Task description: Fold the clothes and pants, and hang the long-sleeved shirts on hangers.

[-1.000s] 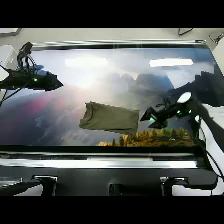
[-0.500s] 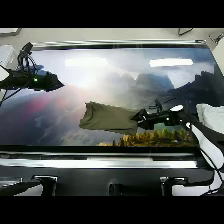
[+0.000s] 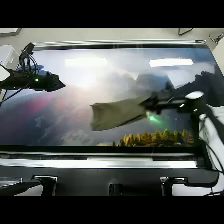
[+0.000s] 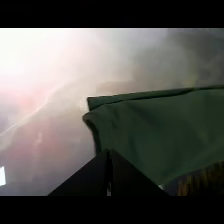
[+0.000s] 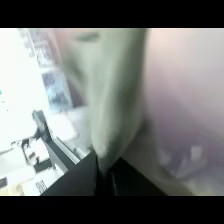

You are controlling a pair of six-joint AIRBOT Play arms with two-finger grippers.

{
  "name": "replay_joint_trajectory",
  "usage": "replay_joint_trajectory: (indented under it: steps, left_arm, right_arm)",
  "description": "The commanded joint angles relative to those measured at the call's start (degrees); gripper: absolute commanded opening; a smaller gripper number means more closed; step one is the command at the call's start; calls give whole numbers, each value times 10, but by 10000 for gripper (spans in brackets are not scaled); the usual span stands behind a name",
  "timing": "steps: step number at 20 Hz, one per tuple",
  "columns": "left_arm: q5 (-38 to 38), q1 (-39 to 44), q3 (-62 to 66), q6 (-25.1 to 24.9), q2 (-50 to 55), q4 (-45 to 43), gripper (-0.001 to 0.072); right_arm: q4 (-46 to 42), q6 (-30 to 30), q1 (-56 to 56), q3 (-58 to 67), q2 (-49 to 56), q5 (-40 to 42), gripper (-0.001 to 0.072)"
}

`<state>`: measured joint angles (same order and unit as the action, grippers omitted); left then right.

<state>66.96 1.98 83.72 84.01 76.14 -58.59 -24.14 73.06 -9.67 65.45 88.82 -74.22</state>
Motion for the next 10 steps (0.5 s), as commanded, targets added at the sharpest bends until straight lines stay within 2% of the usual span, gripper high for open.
replay_joint_trajectory:
  steps: [1, 4, 6, 10]
  left_arm:
    - [1, 0, 0, 0, 0, 1, 24]
    - [1, 0, 0, 0, 0, 1, 24]
    - [1, 0, 0, 0, 0, 1, 24]
    - [1, 0, 0, 0, 0, 1, 24]
  right_arm:
    - [-91, 119, -89, 174, -42, -80, 48]
    - [-171, 193, -182, 328, -46, -129, 48]
    - [-189, 225, -250, 399, -46, -139, 48]
    - [-196, 278, -375, 443, -46, -158, 48]
